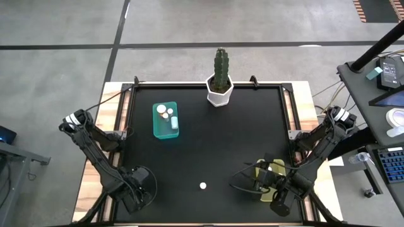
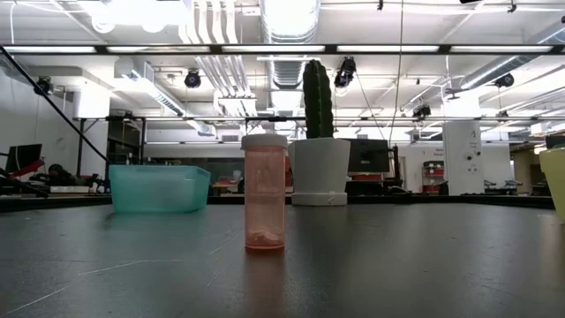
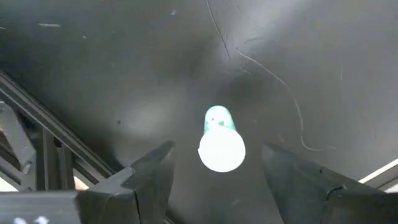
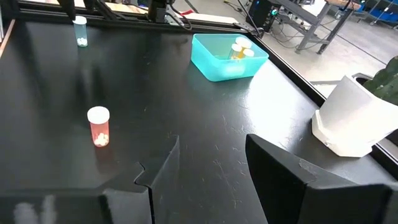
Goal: Pick and place medicine bottles into bin by pill shape (circle, oval)
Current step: Put the blue tablet bottle into the yellow bin
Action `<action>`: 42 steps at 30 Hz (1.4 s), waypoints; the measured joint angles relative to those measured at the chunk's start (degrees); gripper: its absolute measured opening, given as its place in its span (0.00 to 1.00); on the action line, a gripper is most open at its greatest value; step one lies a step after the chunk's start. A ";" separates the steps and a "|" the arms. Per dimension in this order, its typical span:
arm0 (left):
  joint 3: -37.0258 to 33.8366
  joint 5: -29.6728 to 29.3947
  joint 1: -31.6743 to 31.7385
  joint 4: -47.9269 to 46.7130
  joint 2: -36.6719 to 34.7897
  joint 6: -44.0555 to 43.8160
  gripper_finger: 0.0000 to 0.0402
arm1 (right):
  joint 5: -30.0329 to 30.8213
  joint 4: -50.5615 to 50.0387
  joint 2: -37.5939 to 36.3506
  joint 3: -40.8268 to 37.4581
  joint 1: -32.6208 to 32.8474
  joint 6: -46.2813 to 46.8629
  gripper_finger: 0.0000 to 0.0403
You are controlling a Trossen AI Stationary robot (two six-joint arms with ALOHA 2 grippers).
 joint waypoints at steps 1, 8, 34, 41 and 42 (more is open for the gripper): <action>-0.23 0.30 -0.04 0.37 0.02 0.07 0.55 | 0.00 0.00 0.00 0.00 0.00 0.00 0.44; -2.13 0.83 -0.21 3.16 0.02 0.54 0.55 | -0.02 0.05 0.00 0.00 0.00 0.00 0.44; -2.25 2.63 -0.39 7.01 1.43 1.79 0.24 | -0.02 0.16 0.00 -0.07 0.00 0.00 0.44; 2.30 1.77 -0.10 7.10 1.42 3.42 0.24 | -0.03 0.74 0.00 -0.07 -0.06 0.64 0.44; 3.10 1.24 0.17 7.10 1.44 3.44 0.24 | -0.04 0.97 0.00 -0.07 -0.13 0.74 0.44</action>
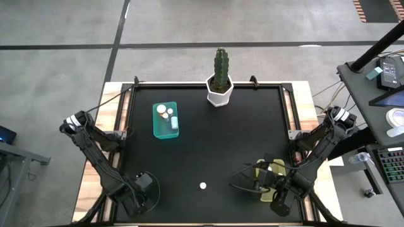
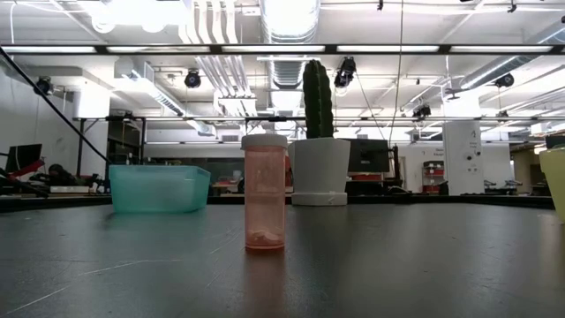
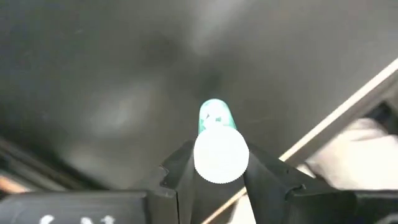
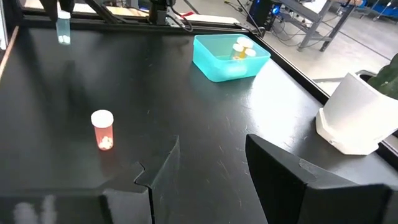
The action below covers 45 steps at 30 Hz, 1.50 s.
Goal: Pick and place medicine bottles into bin by pill shape (circle, oval)
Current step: Put the blue tablet bottle into the yellow bin
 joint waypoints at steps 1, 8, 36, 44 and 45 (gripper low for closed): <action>0.82 -0.72 0.25 -0.04 0.00 0.09 0.24 | 0.00 0.83 0.00 -0.12 0.00 -0.06 0.44; 7.49 -11.25 2.59 -0.01 0.03 9.90 0.24 | -0.45 9.41 -0.02 -2.51 0.00 -4.50 0.44; 10.51 -30.52 16.78 32.71 0.00 70.28 0.24 | -12.69 44.89 6.59 -1.51 -6.41 -30.90 0.64; 9.81 -30.87 17.16 36.90 0.00 76.50 0.24 | -12.53 44.96 9.19 5.64 -8.24 -41.17 0.65; 9.81 -30.91 17.16 37.25 0.00 76.95 0.24 | -12.54 44.95 9.44 6.16 -8.56 -41.87 0.65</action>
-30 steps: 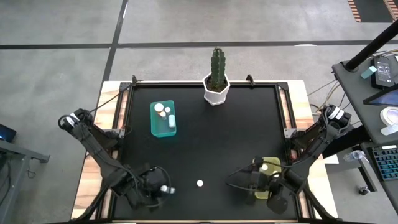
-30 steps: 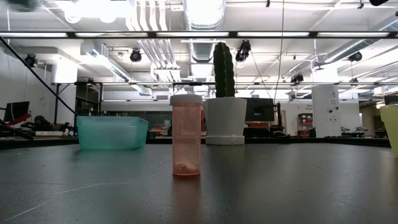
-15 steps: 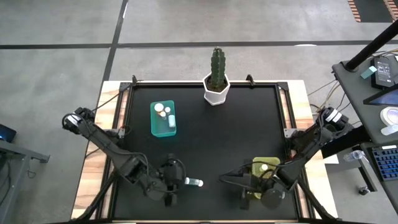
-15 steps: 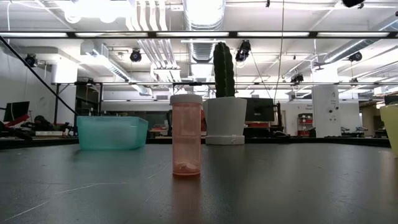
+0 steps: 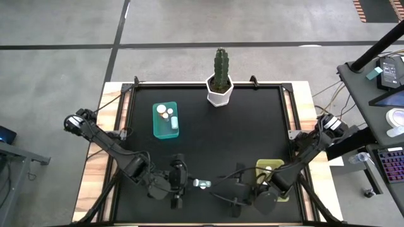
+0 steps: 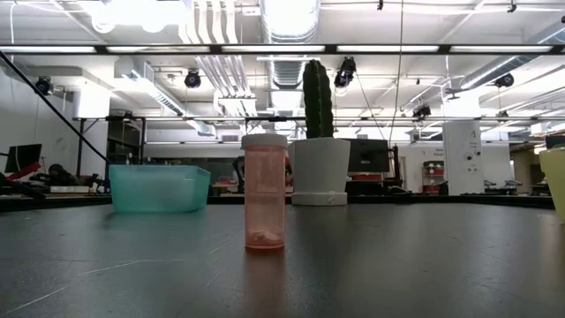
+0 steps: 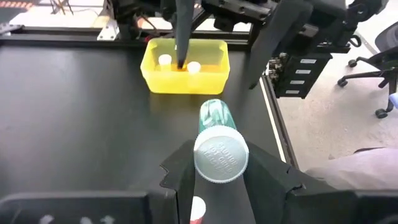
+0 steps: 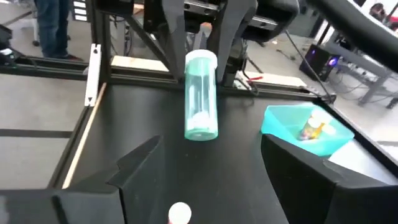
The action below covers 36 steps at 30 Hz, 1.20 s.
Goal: Pick and place medicine bottles into bin by pill shape (circle, oval)
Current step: Put the blue tablet bottle into the yellow bin
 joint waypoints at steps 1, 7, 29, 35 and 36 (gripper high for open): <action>0.00 -0.16 -0.02 0.25 0.00 0.51 0.24 | -0.21 -0.03 0.27 0.43 -0.34 -0.52 0.64; -0.04 -1.05 0.00 0.71 0.00 1.86 0.24 | -4.51 -0.10 1.29 1.76 -2.40 -0.92 0.61; -0.17 -2.78 0.11 2.11 0.00 4.12 0.24 | -7.26 3.37 2.46 1.91 -5.26 -3.06 0.57; -0.17 -2.78 0.11 2.14 0.00 4.10 0.24 | -7.24 3.37 2.45 1.93 -5.37 -2.98 0.49; -0.17 -2.78 0.11 2.14 0.00 4.10 0.24 | -7.24 3.37 2.45 1.93 -5.37 -2.97 0.47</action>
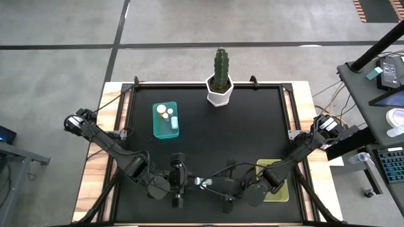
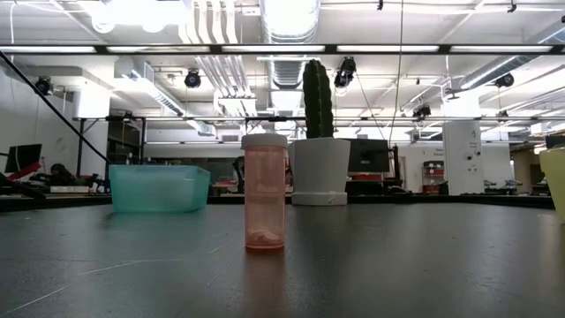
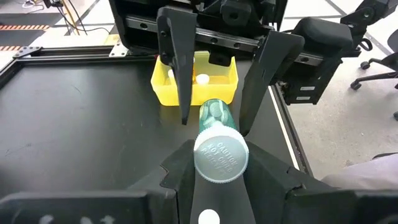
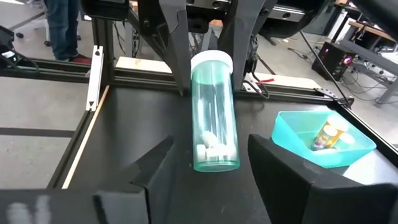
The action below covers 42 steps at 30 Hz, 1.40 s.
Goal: Pick and place medicine bottles into bin by pill shape (circle, oval)
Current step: Put the blue tablet bottle into the yellow bin
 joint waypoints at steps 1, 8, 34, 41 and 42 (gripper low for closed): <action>0.00 0.00 0.00 0.00 0.00 0.00 0.24 | 0.00 0.00 0.00 -0.02 0.00 0.02 0.45; 0.00 0.00 0.00 0.00 0.00 -0.02 0.24 | 0.00 0.00 0.00 -0.02 0.00 0.65 0.34; 0.00 -0.07 -0.32 0.00 -0.22 2.77 0.50 | 0.69 -3.55 -1.17 -1.39 0.60 2.82 0.25; 0.00 -0.62 -0.86 0.03 -0.20 4.34 0.50 | 7.91 -4.38 -5.41 -7.55 4.34 6.93 0.26; -0.01 -1.54 -1.02 0.02 -0.18 4.42 0.50 | 8.80 -4.28 -6.23 -8.71 5.00 7.84 0.26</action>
